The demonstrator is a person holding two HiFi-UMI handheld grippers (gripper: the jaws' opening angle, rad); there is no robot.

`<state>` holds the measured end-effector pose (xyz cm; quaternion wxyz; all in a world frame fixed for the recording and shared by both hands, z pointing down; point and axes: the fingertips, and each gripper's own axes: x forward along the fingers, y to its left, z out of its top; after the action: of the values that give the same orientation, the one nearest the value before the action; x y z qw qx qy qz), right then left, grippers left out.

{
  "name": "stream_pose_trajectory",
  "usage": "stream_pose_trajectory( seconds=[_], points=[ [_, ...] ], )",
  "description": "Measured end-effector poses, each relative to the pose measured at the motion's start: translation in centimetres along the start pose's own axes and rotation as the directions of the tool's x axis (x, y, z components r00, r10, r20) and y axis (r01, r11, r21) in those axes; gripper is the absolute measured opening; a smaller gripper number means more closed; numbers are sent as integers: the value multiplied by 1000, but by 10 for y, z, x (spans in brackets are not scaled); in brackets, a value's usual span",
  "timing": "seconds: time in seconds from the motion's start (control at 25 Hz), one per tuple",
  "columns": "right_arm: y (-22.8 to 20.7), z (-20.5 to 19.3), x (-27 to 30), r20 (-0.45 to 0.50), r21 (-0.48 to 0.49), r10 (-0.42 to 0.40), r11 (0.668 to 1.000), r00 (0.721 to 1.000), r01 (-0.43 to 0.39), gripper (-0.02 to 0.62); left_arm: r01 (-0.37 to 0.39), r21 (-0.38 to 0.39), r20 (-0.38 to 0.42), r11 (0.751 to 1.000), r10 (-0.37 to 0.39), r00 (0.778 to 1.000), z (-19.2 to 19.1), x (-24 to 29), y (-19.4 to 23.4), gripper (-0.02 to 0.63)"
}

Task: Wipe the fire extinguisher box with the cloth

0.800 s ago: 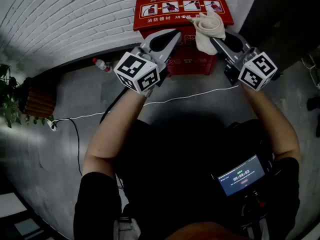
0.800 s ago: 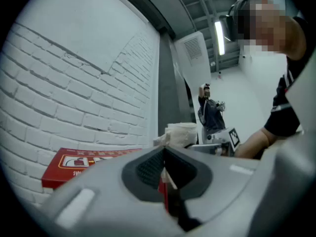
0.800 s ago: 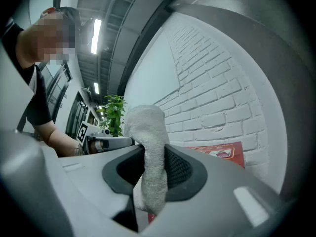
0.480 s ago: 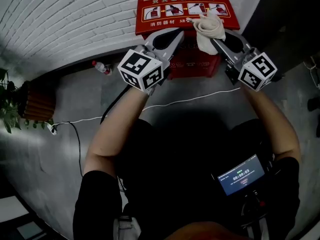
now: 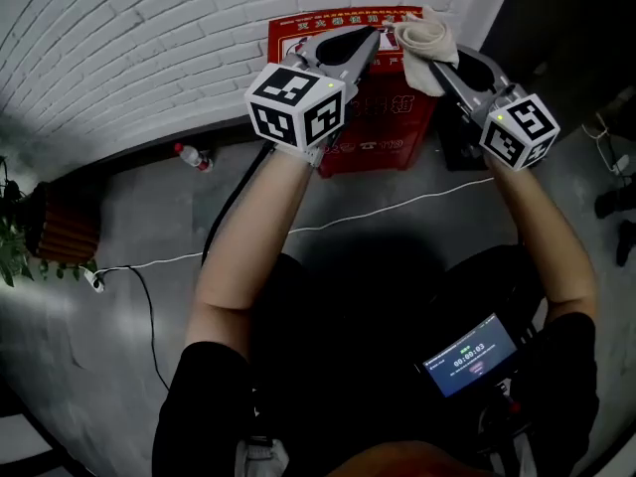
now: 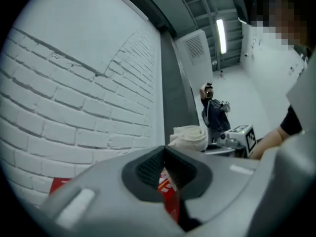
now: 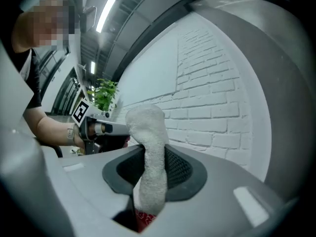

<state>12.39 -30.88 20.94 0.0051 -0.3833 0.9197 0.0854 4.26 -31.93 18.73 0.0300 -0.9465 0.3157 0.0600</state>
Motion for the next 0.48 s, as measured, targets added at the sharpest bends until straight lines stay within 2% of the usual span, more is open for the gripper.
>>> stream_pose_trajectory(
  seconds=[0.24, 0.4, 0.48],
  points=[
    [-51, 11, 38, -177, -197, -53, 980, 983, 18, 100, -118, 88, -74, 989, 125, 989, 4, 23, 28, 3],
    [-87, -10, 65, -338, -360, -107, 933, 935, -23, 101, -152, 94, -138, 984, 164, 977, -2, 46, 38, 3],
    [-99, -20, 79, -404, -413, -133, 909, 905, -50, 101, -181, 137, -163, 974, 202, 966, -7, 53, 46, 3]
  ],
)
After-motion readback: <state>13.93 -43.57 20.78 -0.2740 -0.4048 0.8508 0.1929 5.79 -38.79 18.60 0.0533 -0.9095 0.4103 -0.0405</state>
